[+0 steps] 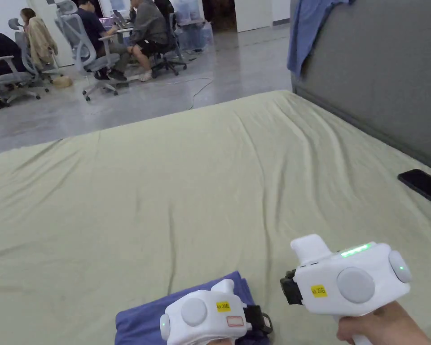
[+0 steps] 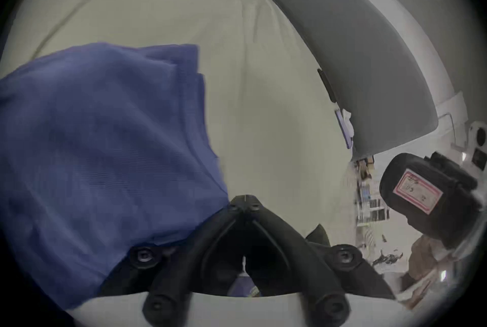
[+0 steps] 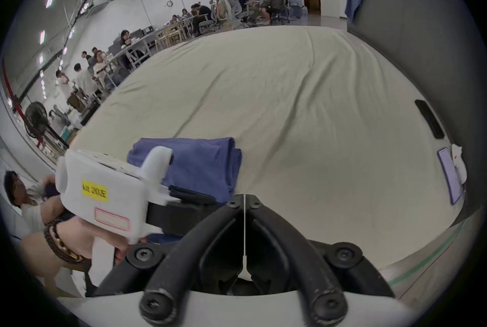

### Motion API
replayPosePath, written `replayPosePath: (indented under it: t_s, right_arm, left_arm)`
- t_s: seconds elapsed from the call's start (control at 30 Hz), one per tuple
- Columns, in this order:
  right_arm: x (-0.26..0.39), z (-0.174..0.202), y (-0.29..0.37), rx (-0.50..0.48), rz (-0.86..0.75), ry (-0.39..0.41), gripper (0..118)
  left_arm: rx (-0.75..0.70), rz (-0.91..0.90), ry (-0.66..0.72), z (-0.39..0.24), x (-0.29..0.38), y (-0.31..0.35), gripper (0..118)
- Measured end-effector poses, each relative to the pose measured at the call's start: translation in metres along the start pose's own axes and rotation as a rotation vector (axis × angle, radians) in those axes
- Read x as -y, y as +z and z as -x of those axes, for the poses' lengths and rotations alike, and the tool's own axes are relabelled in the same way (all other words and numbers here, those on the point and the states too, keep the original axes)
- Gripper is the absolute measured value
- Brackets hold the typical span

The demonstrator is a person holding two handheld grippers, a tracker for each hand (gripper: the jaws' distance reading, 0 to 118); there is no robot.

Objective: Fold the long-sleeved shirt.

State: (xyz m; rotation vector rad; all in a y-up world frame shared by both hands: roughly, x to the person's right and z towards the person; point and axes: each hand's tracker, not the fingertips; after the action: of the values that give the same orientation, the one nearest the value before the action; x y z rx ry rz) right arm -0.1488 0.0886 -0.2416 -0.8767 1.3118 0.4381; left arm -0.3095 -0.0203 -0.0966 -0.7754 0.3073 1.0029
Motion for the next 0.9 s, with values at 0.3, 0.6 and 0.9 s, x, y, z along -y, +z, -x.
replayPosePath:
  t_s: [0.3,0.6,0.9]
  right_arm:
    - [-0.041,0.032,-0.044,-0.17,0.045,-0.023,0]
    - [-0.015,0.041,-0.146,-0.139,0.355,-0.041,0]
    - [-0.008,0.022,-0.148,-0.224,0.298,-0.144,0]
  left_arm:
    - [0.016,-0.209,-0.077,0.043,-0.009,0.148,0]
    - [-0.054,-0.346,0.119,0.146,0.017,0.229,86]
    - [0.081,-0.316,0.38,0.22,0.024,0.192,115]
